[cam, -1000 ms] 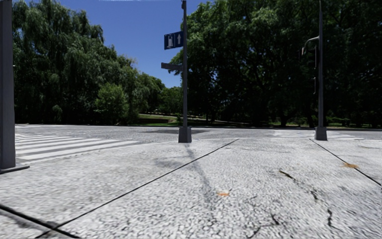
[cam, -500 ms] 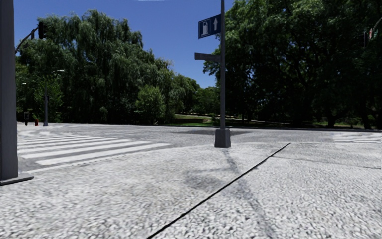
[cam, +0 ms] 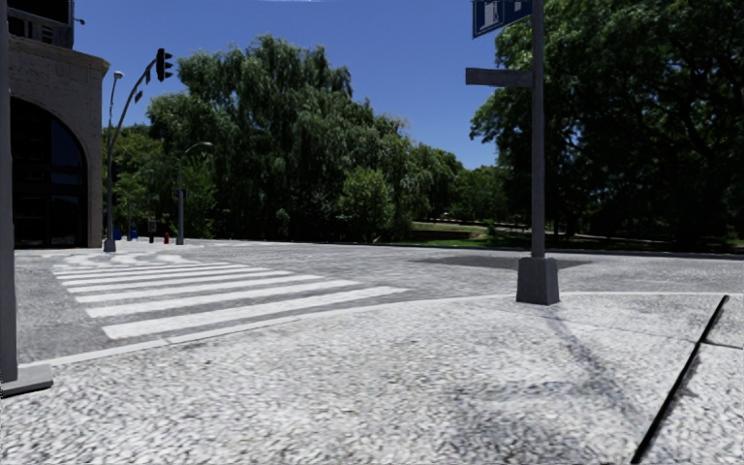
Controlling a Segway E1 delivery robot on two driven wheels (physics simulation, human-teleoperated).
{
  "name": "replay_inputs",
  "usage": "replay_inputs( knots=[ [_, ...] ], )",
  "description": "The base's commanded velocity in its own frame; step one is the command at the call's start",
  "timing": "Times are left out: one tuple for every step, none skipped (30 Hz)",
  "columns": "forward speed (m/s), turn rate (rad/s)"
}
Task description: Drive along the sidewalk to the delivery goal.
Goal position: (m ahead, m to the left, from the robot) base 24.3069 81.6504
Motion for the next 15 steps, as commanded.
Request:
replay_inputs(
  knots=[
    [1.99,0.49],
    [1.99,0.49],
    [1.99,0.49],
    [1.99,0.49],
    [1.99,0.49],
    [1.99,0.49],
    [1.99,0.49],
    [1.99,0.49],
    [1.99,0.49],
    [1.99,0.49],
    [1.99,0.49],
    [1.99,0.49],
    [1.99,0.49],
    [1.99,0.49],
    [1.99,0.49]
  ],
)
